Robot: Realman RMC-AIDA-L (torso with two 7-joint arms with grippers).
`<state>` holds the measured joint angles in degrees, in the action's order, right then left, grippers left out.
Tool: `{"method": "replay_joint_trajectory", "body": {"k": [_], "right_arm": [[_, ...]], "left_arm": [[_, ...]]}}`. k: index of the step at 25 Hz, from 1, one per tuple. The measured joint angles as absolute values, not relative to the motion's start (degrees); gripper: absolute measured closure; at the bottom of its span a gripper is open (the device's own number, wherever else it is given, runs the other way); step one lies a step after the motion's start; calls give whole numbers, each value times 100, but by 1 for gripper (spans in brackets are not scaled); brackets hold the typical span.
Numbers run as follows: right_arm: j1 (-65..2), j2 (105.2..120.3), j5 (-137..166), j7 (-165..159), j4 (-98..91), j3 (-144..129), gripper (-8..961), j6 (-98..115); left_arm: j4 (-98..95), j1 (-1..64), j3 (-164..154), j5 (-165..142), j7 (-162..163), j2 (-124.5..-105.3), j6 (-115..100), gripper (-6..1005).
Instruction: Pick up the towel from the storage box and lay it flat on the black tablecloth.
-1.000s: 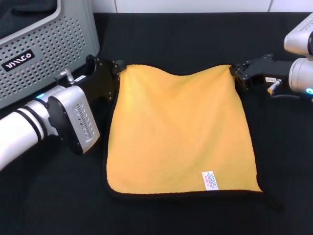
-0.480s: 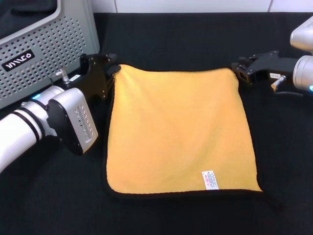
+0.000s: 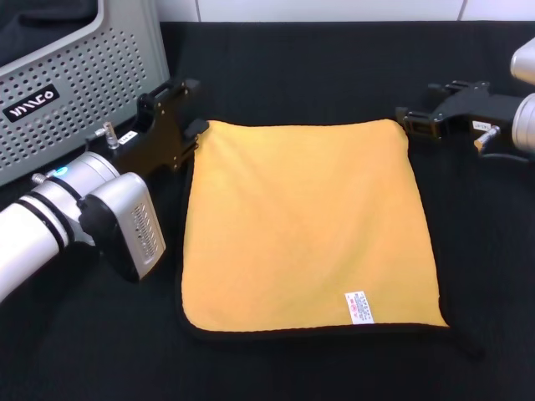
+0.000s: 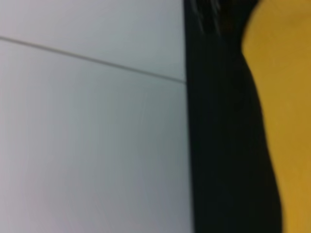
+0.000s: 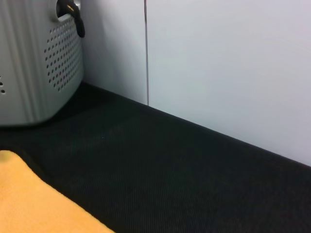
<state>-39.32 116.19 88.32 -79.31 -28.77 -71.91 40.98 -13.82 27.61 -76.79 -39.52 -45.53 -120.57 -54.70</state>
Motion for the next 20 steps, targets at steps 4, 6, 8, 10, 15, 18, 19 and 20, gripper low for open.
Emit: {"method": "replay_joint_trajectory", "body": {"k": [4,6,8,10,15,18,19,20], "right_arm": [[-3805,11619,8832,-7951,-3014,-7195,425,4162],[-3746,11619,8828,-7953,-3081,-7196,271,4205],[-3671,11619,8809,-7954,-3177,-7197,149,4241],[-3584,11619,8746,-7954,-3315,-7202,132,4308],[-3361,11616,8563,-7956,-3649,-7189,107,4683],[-3177,11595,8429,-7974,-3878,-7162,107,5151],[-3104,11583,8404,-7988,-3974,-7145,108,5358],[-3047,11575,8385,-8001,-4053,-7134,108,5521]], "left_arm": [[-1382,2671,-7668,-3954,-4327,-12031,-6224,416],[-1390,2635,-7650,-3934,-4279,-12026,-6329,389],[-1389,2598,-7640,-3844,-4263,-12023,-6343,363],[-1385,2552,-7640,-3751,-4192,-12028,-6360,302],[-1394,2449,-7680,-3514,-3241,-12042,-6592,212],[-1422,2425,-7693,-3660,-1790,-12001,-6753,212],[-1437,2416,-7693,-3709,-1370,-11992,-6787,213],[-1460,2394,-7692,-3757,-826,-11979,-6846,213]]}}
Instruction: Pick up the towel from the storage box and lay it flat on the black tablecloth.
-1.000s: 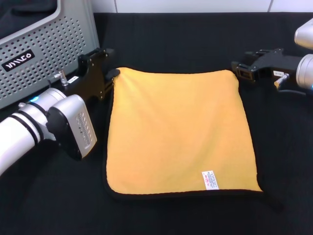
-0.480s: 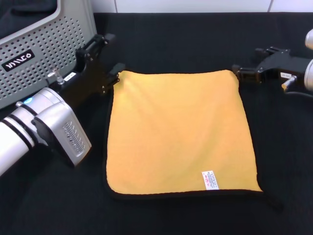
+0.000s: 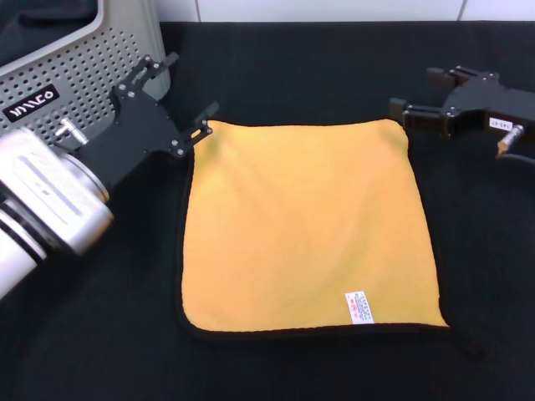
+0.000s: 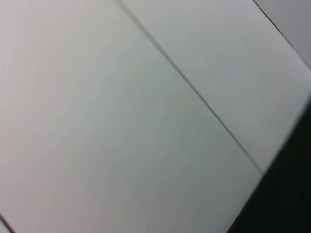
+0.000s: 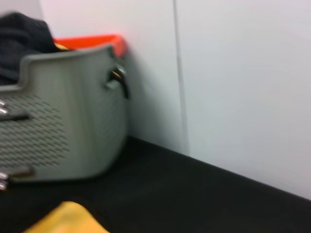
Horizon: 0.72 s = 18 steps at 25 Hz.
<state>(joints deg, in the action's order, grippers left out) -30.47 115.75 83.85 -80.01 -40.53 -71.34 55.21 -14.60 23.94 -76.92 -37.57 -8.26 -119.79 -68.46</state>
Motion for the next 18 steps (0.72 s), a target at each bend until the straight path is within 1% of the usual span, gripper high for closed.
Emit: {"method": "replay_joint_trajectory", "body": {"k": [3,11,18], "right_arm": [[-2846,11562,8369,-8012,-4377,-7045,109,6214],[-2770,11535,8386,-8079,-4602,-6332,111,8189],[-2782,11486,8413,-8099,-4931,-6250,112,9369]], "left_arm": [[-1582,2321,-7698,-3880,359,-11925,-7036,214],[-2466,2209,-7702,-5527,4062,-11466,-7764,216],[-3089,2186,-7658,-6252,5478,-11252,-8899,218]]}}
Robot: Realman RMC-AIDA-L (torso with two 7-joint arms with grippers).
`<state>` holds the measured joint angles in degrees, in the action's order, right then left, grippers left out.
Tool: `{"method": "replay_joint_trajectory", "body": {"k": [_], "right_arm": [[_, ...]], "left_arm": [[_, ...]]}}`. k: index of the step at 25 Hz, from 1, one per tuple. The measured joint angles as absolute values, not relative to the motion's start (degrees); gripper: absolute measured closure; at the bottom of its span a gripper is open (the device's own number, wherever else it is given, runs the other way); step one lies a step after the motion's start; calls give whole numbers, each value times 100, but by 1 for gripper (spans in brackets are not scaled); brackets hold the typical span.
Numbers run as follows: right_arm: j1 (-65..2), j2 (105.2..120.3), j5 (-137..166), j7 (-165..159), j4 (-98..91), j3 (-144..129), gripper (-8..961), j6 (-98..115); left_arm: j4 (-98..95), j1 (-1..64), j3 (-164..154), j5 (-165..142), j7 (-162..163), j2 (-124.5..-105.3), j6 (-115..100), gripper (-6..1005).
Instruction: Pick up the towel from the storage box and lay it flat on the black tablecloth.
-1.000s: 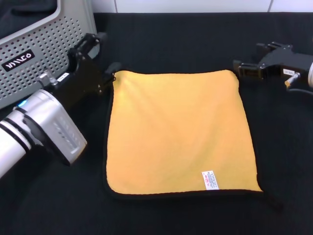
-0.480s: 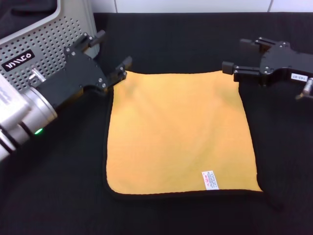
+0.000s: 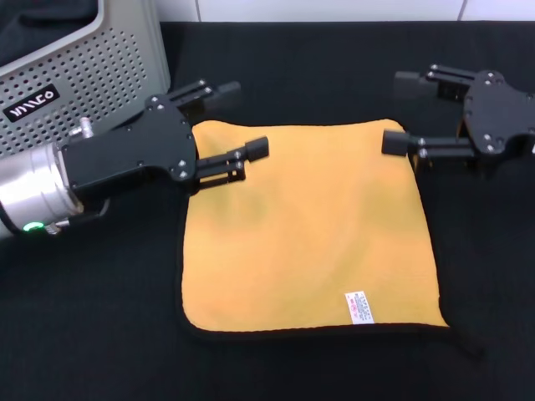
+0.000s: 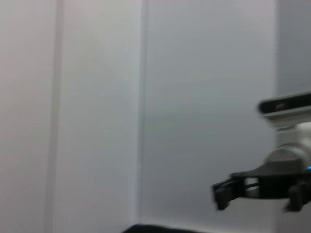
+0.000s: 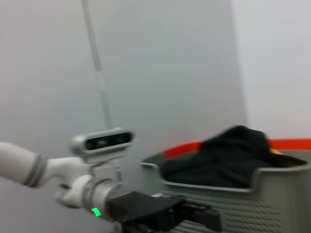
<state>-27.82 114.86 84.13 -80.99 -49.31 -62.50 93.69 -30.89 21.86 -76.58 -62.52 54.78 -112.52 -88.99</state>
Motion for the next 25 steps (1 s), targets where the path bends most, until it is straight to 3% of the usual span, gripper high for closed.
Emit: {"method": "replay_joint_trajectory", "body": {"k": [8,25], "right_arm": [[-2834,11523,8501,-8302,-5366,-6333,119,9995],[-3067,11565,8739,-8281,-5406,-6517,119,10074]], "left_arm": [[-3417,2309,-7655,-6434,6307,-11107,-9854,220],[-3312,2275,-7565,-6453,6808,-11210,-10456,223]]}}
